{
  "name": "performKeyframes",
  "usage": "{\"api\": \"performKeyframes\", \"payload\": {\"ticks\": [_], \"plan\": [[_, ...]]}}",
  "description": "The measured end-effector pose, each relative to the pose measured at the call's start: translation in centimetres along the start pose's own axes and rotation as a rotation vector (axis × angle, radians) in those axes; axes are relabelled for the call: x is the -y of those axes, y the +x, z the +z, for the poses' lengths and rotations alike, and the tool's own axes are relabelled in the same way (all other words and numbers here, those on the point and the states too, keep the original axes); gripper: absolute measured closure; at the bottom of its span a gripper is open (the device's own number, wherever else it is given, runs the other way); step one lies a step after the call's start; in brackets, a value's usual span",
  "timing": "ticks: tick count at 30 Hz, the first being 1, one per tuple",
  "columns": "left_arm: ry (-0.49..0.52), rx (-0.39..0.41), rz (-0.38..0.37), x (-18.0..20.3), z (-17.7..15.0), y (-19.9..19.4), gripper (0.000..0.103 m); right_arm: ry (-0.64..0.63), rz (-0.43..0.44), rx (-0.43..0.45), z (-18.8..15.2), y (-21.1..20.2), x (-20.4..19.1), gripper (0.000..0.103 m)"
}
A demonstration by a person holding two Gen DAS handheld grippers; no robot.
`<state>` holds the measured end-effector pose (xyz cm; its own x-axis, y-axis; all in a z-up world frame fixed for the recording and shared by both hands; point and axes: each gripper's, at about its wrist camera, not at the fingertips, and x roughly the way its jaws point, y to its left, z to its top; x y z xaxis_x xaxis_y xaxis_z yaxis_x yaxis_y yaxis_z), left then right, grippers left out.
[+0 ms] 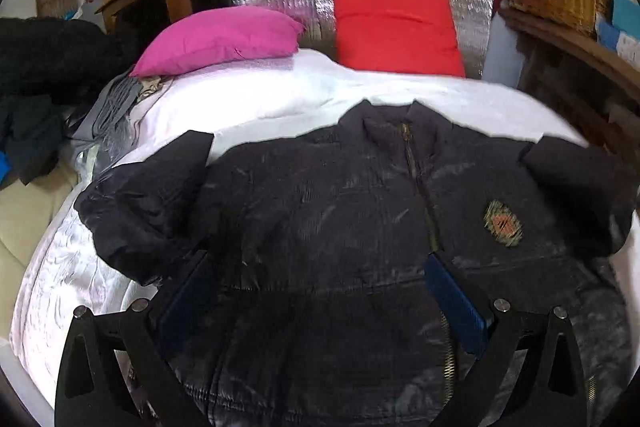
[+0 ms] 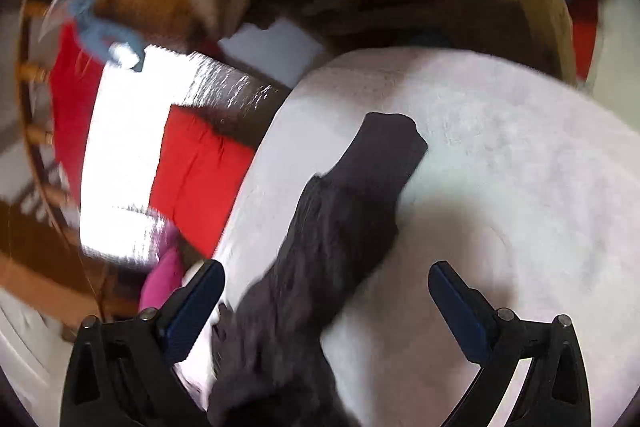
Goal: Fold large clothes
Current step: 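Grasp the jacket sleeve cuff with the right tool and lift it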
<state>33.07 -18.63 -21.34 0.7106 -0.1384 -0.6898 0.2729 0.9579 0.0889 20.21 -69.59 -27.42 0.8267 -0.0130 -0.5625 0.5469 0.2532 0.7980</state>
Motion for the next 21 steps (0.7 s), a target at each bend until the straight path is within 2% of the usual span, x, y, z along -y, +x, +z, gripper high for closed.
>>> {"api": "performKeyframes", "payload": {"ticks": [2, 4, 6, 8, 9, 10, 13, 21], "plan": [[-0.001, -0.001, 0.013, -0.3, 0.1, 0.3, 0.000, 0.016, -0.029, -0.011, 1.2, 2.4, 0.3, 0.007], [-0.003, -0.001, 0.022, -0.6, 0.2, 0.6, 0.000, 0.026, -0.081, -0.030, 1.8, 4.7, 0.5, 0.026], [-0.009, -0.003, 0.036, -0.9, 0.1, 0.9, 0.000, 0.055, -0.101, -0.054, 2.1, 6.7, 0.9, 0.035], [-0.016, -0.006, 0.046, -1.2, 0.3, 1.3, 0.000, 0.060, -0.126, -0.038, 2.3, 8.0, 1.0, 0.045], [-0.023, -0.006, 0.055, -1.4, 0.3, 1.6, 0.000, 0.040, -0.146, -0.014, 2.3, 8.1, 0.5, 0.064], [-0.027, -0.003, 0.066, -1.6, 0.5, 1.7, 0.000, 0.023, -0.163, -0.009, 2.2, 8.4, 0.2, 0.070], [-0.042, 0.014, 0.094, -2.1, 0.8, 1.8, 0.000, -0.002, -0.148, 0.031, 2.0, 7.6, -0.6, 0.077], [-0.096, 0.051, 0.099, -3.9, 1.3, 0.3, 0.000, -0.149, 0.015, 0.189, -2.4, -1.0, -7.2, 0.078]]}}
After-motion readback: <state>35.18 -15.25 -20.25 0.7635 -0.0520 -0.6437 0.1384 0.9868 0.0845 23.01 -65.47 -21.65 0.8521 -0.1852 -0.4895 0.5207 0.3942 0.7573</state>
